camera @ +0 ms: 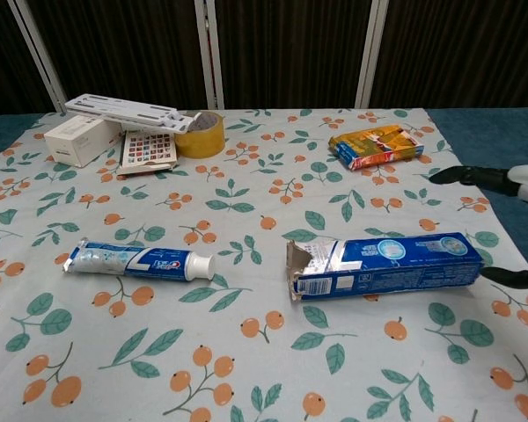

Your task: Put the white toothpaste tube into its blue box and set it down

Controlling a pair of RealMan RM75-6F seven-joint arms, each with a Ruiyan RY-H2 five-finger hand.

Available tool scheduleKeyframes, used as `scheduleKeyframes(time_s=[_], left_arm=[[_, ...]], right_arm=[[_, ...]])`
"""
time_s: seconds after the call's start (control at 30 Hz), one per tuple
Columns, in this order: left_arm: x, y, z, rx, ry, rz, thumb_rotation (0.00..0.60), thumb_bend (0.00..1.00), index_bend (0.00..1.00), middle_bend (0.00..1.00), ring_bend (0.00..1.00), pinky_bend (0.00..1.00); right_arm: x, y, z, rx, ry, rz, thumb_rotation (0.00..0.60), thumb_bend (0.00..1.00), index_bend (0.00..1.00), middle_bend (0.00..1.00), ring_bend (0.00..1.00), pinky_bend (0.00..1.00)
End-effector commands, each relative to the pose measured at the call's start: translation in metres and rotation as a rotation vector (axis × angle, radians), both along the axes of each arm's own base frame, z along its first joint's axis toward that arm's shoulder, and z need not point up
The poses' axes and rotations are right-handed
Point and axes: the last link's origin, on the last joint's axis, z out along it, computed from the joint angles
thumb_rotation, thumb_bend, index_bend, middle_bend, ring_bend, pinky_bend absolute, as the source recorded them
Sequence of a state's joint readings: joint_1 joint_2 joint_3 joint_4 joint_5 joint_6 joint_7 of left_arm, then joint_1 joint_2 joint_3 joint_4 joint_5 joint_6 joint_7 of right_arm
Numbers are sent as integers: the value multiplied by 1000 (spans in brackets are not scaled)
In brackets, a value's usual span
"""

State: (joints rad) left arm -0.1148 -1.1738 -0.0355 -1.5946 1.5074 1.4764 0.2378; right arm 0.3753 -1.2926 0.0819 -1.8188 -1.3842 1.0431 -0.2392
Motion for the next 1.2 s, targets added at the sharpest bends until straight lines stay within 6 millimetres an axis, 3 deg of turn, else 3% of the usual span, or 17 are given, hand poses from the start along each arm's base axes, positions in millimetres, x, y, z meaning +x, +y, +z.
scheduleKeyframes(time_s=[0.03,0.37,0.67,0.83,1.03,1.2], left_arm=[[-1,0,0,-5,-5,8,600,0,0,0,0,6],[-2,3,0,-27,-21,38,600,0,0,0,0,6],[-2,4,0,-35,-29,50,600,0,0,0,0,6],[-2,5,0,-37,-33,54,600,0,0,0,0,6],[-2,5,0,-39,-38,55,600,0,0,0,0,6],[-2,5,0,-37,-39,55,600,0,0,0,0,6]], right_arm=[[8,-13,-19,16,11,-6,600,328,11,82,16,42],[9,-31,-46,36,42,-44,600,329,57,119,57,86],[5,-35,-64,54,72,-65,600,328,202,268,205,185],[5,-34,-71,56,60,-76,600,328,266,335,261,219],[10,-32,-75,35,32,-67,600,328,412,474,406,400],[12,-29,-70,16,-1,-70,600,329,434,491,422,416]])
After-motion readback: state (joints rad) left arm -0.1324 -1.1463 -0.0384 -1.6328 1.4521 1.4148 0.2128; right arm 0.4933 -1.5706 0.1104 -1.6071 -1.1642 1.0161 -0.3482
